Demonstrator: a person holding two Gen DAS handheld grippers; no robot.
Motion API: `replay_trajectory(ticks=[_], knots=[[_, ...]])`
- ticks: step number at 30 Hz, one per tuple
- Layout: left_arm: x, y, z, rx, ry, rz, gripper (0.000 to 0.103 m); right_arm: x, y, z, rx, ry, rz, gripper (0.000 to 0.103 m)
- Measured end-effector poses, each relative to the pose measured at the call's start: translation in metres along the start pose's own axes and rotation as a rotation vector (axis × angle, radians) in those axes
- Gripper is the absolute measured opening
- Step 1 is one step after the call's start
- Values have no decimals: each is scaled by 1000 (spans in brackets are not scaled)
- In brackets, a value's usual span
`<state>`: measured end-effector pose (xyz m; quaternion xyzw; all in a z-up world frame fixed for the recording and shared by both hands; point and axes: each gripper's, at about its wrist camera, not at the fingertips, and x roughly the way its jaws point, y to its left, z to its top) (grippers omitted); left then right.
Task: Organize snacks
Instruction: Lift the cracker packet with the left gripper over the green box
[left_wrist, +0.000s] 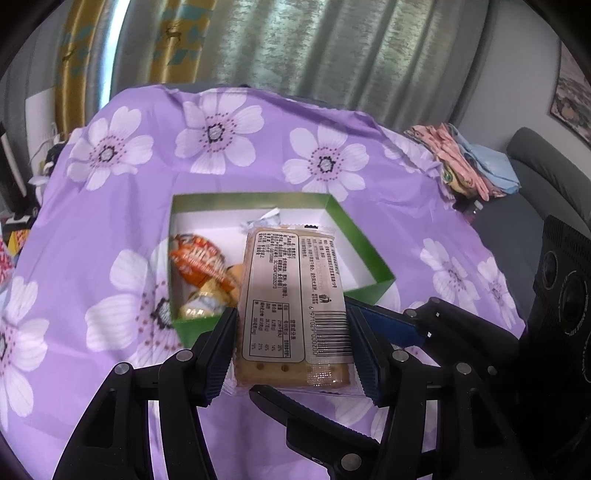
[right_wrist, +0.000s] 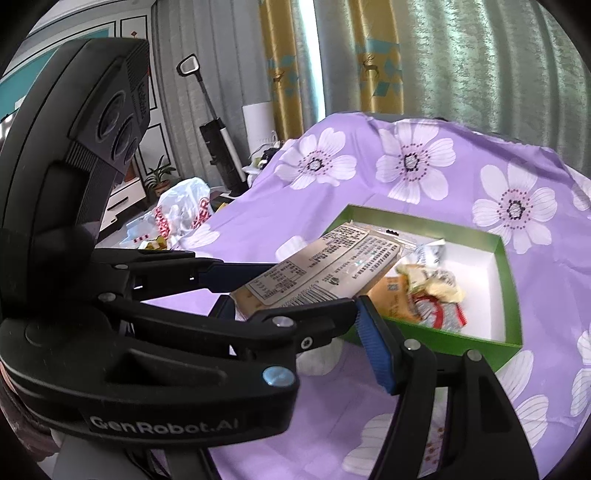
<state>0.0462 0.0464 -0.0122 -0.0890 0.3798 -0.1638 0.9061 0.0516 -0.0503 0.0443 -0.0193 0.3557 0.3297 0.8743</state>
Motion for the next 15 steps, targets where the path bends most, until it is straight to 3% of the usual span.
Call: replay_trajectory(ticks=[15], knots=[[38, -9, 37, 30, -5, -48, 59, 11, -44, 21, 24, -29, -52, 68]])
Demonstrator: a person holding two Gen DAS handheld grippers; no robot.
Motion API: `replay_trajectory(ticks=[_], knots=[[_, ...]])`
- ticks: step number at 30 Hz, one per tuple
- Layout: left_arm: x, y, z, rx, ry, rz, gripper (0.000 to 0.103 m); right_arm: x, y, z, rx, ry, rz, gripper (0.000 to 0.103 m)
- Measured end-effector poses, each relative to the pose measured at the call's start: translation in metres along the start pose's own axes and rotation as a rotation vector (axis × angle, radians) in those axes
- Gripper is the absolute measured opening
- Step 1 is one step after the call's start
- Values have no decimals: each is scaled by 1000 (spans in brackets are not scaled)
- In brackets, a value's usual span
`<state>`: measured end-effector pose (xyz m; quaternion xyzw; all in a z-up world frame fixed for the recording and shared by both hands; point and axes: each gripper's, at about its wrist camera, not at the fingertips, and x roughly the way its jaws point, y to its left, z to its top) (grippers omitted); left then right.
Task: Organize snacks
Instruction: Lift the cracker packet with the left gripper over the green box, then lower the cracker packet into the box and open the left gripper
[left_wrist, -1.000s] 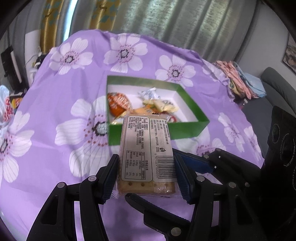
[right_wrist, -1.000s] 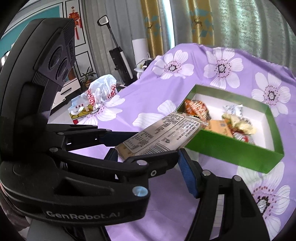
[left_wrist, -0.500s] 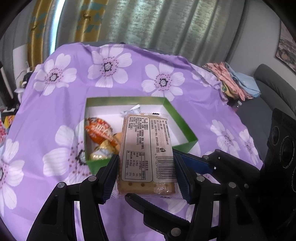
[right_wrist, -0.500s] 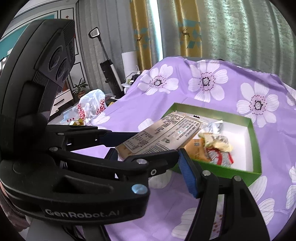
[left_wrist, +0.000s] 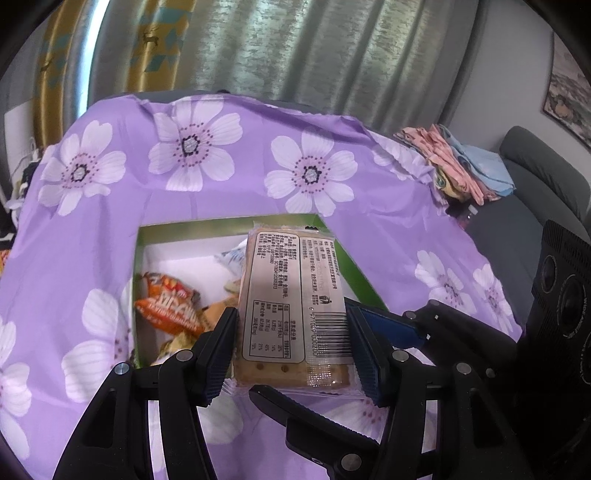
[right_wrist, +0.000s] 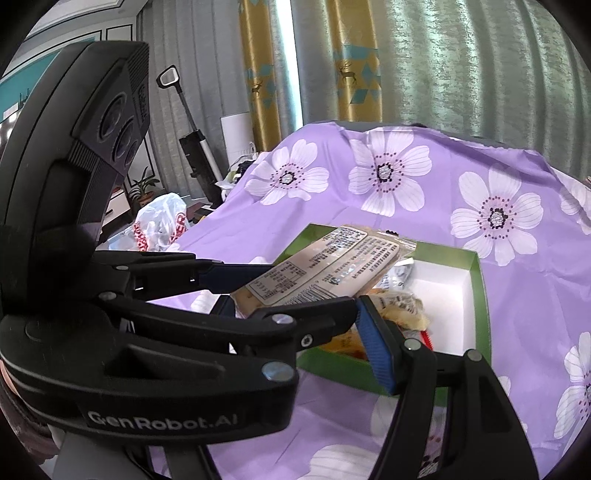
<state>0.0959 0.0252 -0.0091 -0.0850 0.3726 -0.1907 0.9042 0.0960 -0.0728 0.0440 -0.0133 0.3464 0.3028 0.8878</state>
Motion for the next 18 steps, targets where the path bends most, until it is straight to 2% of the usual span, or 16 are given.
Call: replay_trajectory(ticks=[18], knots=[[58, 11, 18, -12, 63, -23, 59, 39, -43, 2, 52, 38, -14, 68]])
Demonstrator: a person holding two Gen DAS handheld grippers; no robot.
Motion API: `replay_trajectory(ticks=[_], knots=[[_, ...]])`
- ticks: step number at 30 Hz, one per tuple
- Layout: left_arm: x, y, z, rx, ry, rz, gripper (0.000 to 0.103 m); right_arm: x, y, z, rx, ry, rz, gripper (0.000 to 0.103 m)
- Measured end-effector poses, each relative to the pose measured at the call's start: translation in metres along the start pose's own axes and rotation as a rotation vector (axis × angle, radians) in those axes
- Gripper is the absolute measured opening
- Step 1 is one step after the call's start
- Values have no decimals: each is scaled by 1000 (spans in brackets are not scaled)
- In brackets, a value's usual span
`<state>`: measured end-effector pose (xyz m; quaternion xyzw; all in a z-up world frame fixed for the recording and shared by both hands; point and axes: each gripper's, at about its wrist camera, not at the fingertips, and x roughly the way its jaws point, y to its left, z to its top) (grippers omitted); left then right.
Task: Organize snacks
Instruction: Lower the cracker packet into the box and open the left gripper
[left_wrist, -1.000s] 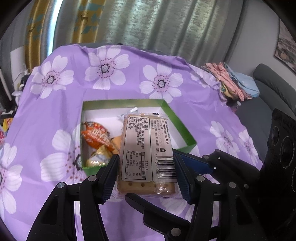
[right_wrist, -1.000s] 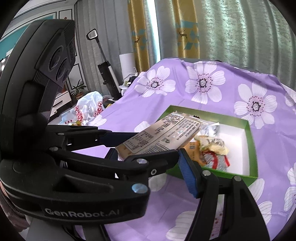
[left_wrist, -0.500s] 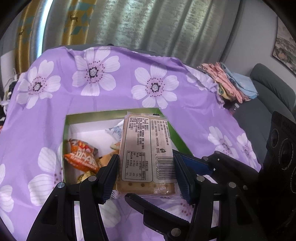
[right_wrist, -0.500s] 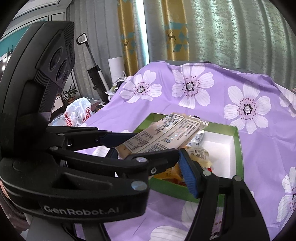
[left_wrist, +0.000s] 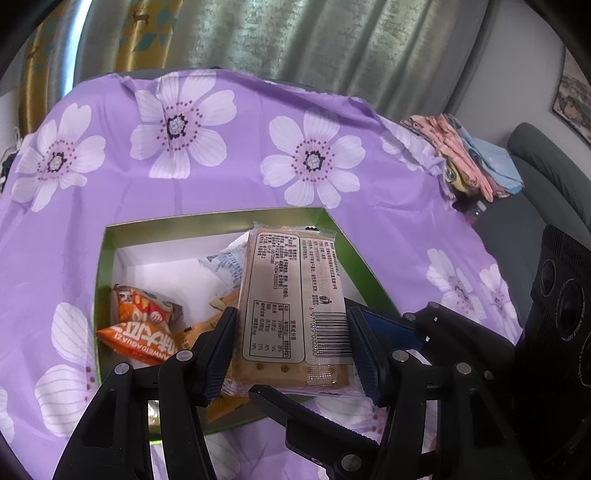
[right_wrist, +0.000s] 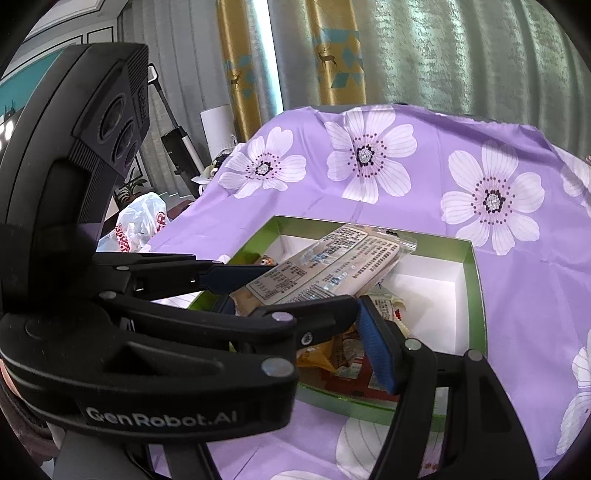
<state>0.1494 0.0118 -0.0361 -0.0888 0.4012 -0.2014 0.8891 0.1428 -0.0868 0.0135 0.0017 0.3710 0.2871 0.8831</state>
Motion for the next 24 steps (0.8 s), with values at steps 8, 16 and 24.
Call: replay_trajectory(ticks=[8, 16, 24], knots=[[16, 4, 3, -4, 23, -6, 59, 12, -12, 0, 24, 18, 0, 68], [22, 6, 6, -3, 33, -5, 59, 16, -16, 0, 35, 23, 2, 68], [28, 8, 7, -9, 44, -4, 59, 21, -19, -1, 48, 30, 2, 67]])
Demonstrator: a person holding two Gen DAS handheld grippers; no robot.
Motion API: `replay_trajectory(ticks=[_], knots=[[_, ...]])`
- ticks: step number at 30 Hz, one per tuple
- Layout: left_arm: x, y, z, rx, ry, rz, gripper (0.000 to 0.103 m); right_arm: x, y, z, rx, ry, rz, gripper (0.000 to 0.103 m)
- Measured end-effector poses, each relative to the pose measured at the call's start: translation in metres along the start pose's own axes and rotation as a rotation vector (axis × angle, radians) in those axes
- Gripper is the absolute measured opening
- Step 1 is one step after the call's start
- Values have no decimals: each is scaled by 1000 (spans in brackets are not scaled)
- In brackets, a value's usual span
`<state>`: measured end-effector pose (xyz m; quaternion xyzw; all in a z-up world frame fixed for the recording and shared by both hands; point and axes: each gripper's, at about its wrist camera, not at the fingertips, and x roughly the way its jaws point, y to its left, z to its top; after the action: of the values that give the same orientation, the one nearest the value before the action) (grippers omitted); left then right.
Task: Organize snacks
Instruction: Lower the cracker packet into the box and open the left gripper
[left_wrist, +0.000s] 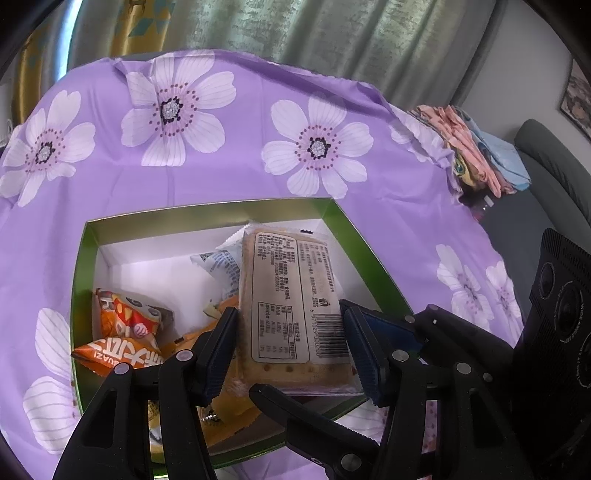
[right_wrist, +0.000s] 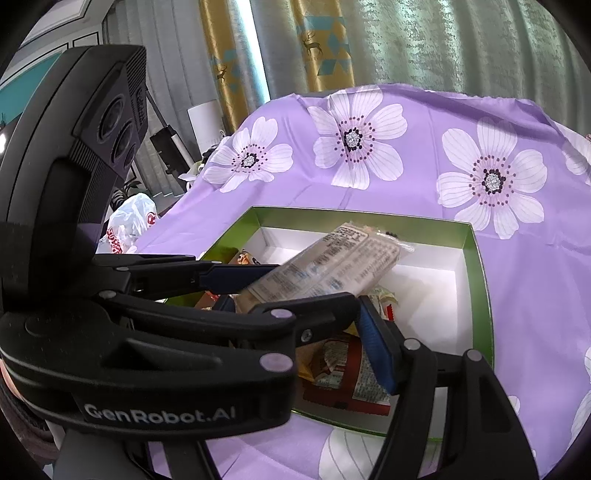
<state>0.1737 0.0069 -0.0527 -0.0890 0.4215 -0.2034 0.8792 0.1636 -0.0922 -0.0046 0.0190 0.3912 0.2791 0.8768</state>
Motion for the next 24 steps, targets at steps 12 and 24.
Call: replay_trajectory(ticks=[12, 24], knots=[[6, 2, 1, -5, 14, 3, 59, 4, -4, 0, 8, 10, 2, 67], [15, 7, 3, -13, 40, 6, 59, 9, -6, 1, 13, 21, -3, 67]])
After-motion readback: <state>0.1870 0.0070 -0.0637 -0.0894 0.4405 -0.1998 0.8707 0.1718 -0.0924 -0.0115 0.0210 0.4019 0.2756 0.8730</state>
